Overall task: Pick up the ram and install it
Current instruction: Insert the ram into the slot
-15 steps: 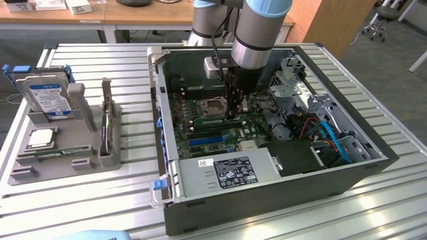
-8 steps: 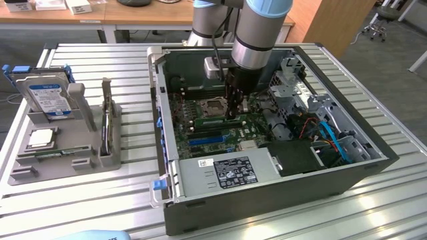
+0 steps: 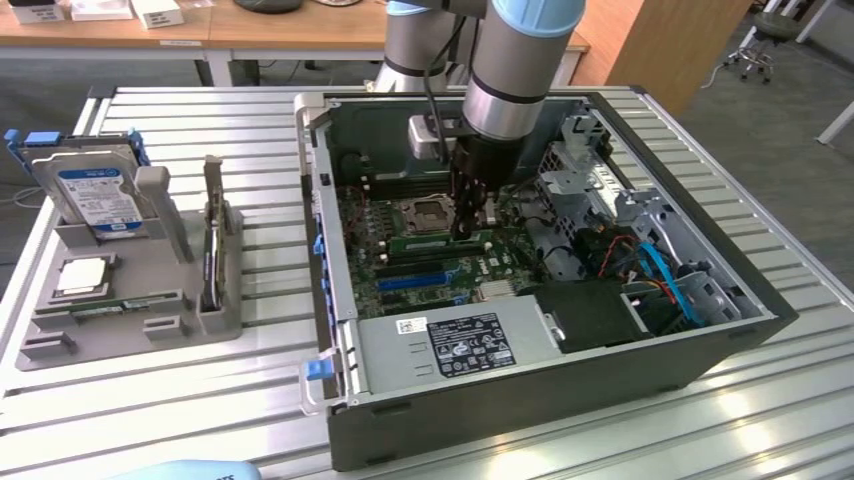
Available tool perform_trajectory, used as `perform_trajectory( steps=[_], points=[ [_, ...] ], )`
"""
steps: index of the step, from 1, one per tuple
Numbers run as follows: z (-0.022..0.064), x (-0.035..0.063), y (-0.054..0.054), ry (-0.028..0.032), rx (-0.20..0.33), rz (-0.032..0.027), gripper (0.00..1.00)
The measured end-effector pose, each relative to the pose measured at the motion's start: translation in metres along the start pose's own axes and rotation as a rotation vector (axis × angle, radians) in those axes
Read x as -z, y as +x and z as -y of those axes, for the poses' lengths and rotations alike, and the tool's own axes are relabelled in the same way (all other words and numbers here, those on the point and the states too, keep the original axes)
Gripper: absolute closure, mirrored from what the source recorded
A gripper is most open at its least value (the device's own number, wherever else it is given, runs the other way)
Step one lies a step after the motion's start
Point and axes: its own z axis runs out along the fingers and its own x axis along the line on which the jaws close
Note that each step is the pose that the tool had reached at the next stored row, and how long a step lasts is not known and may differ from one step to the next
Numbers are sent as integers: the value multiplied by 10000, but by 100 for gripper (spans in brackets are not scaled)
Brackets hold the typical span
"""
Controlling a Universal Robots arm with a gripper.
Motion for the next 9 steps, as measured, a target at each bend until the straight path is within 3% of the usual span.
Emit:
perform_trajectory(
  steps=[9],
  points=[
    [0,-12,0,-1,0,-1,88]
  ],
)
